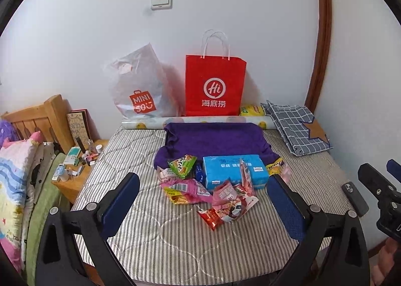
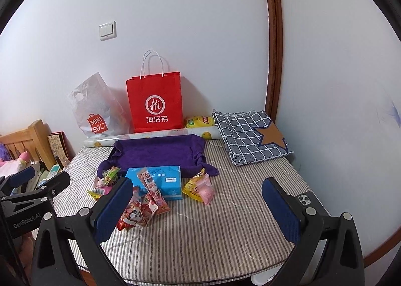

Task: Organize snacks

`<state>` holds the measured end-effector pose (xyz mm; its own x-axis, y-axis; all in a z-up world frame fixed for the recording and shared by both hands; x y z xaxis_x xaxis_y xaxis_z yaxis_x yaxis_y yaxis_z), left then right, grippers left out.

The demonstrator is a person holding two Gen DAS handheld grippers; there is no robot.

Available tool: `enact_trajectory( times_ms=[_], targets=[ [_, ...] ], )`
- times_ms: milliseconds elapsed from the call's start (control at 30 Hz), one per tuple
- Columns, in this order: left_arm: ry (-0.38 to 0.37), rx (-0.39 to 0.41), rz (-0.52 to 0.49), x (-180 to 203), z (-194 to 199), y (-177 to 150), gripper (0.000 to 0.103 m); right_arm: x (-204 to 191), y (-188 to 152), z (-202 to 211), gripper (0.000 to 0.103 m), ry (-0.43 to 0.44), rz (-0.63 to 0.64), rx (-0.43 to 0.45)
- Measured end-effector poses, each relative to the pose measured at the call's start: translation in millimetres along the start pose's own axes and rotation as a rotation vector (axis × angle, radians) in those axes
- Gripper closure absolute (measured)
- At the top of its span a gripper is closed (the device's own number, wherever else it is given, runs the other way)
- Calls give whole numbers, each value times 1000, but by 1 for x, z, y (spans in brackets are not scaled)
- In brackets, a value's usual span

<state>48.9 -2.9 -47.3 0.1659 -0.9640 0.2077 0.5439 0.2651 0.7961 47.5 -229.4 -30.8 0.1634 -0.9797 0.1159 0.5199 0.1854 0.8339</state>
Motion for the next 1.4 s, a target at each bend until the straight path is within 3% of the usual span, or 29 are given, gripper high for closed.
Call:
enact_trajectory(
  times_ms=[200, 700, 967, 1133, 1400],
  targets=[
    [81, -14, 28, -9, -3, 2, 0, -1, -2, -2, 0, 6, -1, -4],
    [-22, 4, 17, 4, 5, 2, 3, 0, -3, -5, 0, 2, 0, -23],
    [16, 17, -33, 4, 6, 0, 3, 1, -5, -5, 0, 23, -12, -15],
    [-5, -6, -51, 8, 2, -6, 10, -2, -9, -9, 0, 28, -10, -27],
    [-6, 2, -36, 9, 3, -7, 10, 1, -9, -9, 0, 18, -21, -29]
  ],
)
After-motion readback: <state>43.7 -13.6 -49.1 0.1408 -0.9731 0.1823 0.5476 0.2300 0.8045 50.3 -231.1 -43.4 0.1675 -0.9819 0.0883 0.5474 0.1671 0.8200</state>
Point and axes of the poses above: each gripper's, at about its wrist camera, not at the fingertips, and z roughly against the way its jaws point, x to its right, y to its top, the point moved 9 cm from there along -z, roughly the way its jaws point, and after that the axes turned 13 degrees about z, right-handed, at the moved point
